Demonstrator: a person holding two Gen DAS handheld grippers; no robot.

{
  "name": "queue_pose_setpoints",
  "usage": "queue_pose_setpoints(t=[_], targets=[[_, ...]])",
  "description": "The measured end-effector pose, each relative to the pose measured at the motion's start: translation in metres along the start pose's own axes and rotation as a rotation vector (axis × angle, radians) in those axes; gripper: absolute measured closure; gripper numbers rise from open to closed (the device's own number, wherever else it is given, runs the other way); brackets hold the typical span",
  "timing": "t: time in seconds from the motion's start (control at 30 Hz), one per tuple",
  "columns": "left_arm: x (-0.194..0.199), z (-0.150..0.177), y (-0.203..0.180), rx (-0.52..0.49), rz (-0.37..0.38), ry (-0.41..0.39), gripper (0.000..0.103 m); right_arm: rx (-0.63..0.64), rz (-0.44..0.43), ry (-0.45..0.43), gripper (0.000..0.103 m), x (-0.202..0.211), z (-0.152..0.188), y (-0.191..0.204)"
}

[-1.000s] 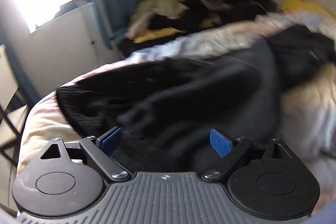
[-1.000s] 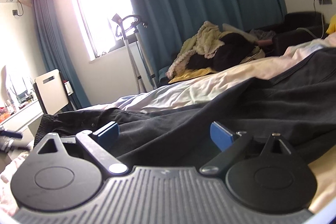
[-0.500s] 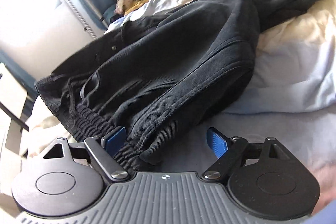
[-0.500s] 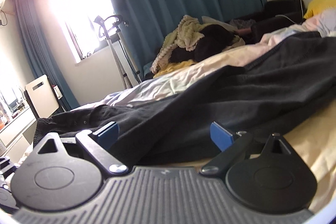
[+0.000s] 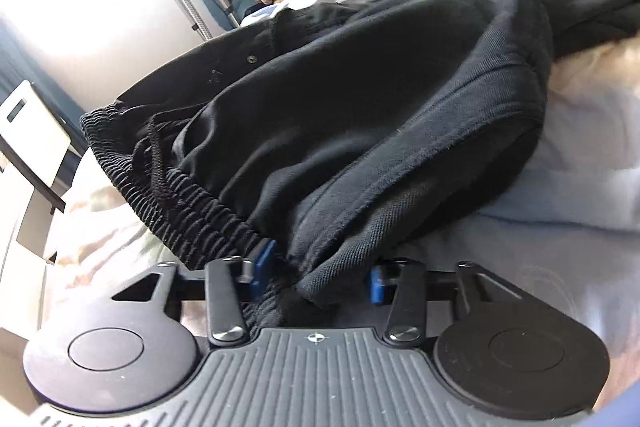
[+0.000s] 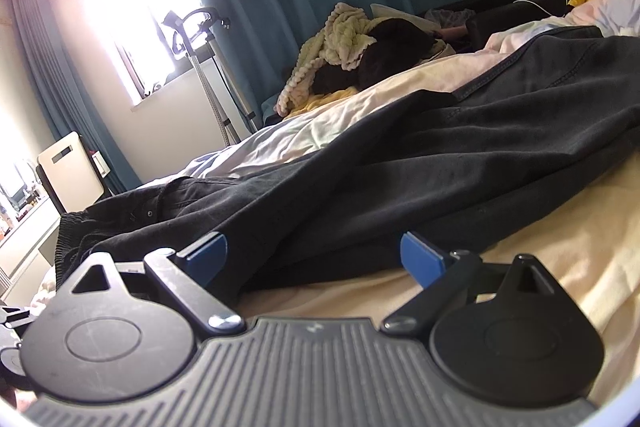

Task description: Fold clothes

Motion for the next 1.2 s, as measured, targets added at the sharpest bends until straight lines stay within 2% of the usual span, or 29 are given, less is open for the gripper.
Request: queue_pose_setpoints(t=[0.1,0.23,0.3,0.37,0.43,0.5,0.6,0.63,0.73,0.77,0.8,0.87,0.9,0.97,1.07,1.2], targets=[[0.012,-0.003,0.01,0.014,-0.011,-0.059,0.087,0.003,0.007,0.001,0.008,-0.002,0.0,0.0],[0.045,-0.008,0.034,0.037,-0.029,-0.141,0.089,0.003,0.028,-0.006,0.008,0.001,-0.001,-0.001],[0.067,-0.01,0.05,0.018,-0.045,-0.176,0.089,0.006,0.043,-0.02,0.008,0.003,-0.003,-0.002],[0.085,-0.01,0.071,0.026,-0.053,-0.181,0.089,0.021,0.099,-0.043,0.008,0.006,-0.006,-0.004],[0.09,-0.004,0.09,0.034,-0.05,-0.15,0.089,0.004,0.112,-0.063,0.008,0.007,-0.008,-0.007],[0.081,0.012,0.097,-0.001,-0.032,-0.081,0.089,-0.005,0.125,-0.079,0.008,0.009,-0.01,-0.009],[0.058,0.038,0.098,-0.038,0.04,0.018,0.088,-0.026,0.138,-0.094,0.008,0.011,-0.011,-0.014],[0.052,0.046,0.097,-0.051,0.069,0.035,0.086,-0.036,0.139,-0.095,0.008,0.011,-0.012,-0.016],[0.053,0.055,0.09,-0.108,0.118,-0.01,0.08,-0.057,0.146,-0.088,0.008,0.013,-0.011,-0.021],[0.056,0.055,0.088,-0.107,0.129,-0.018,0.069,-0.064,0.148,-0.085,0.008,0.014,-0.01,-0.022],[0.06,0.053,0.087,-0.1,0.142,-0.018,0.052,-0.073,0.148,-0.084,0.008,0.014,-0.01,-0.024],[0.072,0.051,0.086,-0.105,0.162,-0.041,0.036,-0.093,0.146,-0.084,0.008,0.015,-0.011,-0.026],[0.08,0.051,0.085,-0.117,0.163,-0.066,0.031,-0.099,0.147,-0.084,0.008,0.015,-0.012,-0.026],[0.097,0.05,0.082,-0.132,0.167,-0.116,0.027,-0.103,0.147,-0.084,0.008,0.015,-0.012,-0.026],[0.125,0.038,0.073,-0.095,0.192,-0.201,0.023,-0.128,0.146,-0.094,0.008,0.019,-0.016,-0.03],[0.151,0.018,0.021,-0.147,0.253,-0.3,0.021,-0.206,0.153,-0.121,0.008,0.021,-0.031,-0.048]])
Point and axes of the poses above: each gripper's, at about its wrist camera, not at the fingertips, and x roughly against the way its jaws point, y to its left, z to its underside, the point moved 3 cm from there along -x, roughly the way its jaws point, and after that the axes turned 5 degrees about x, right-handed, at the moved point
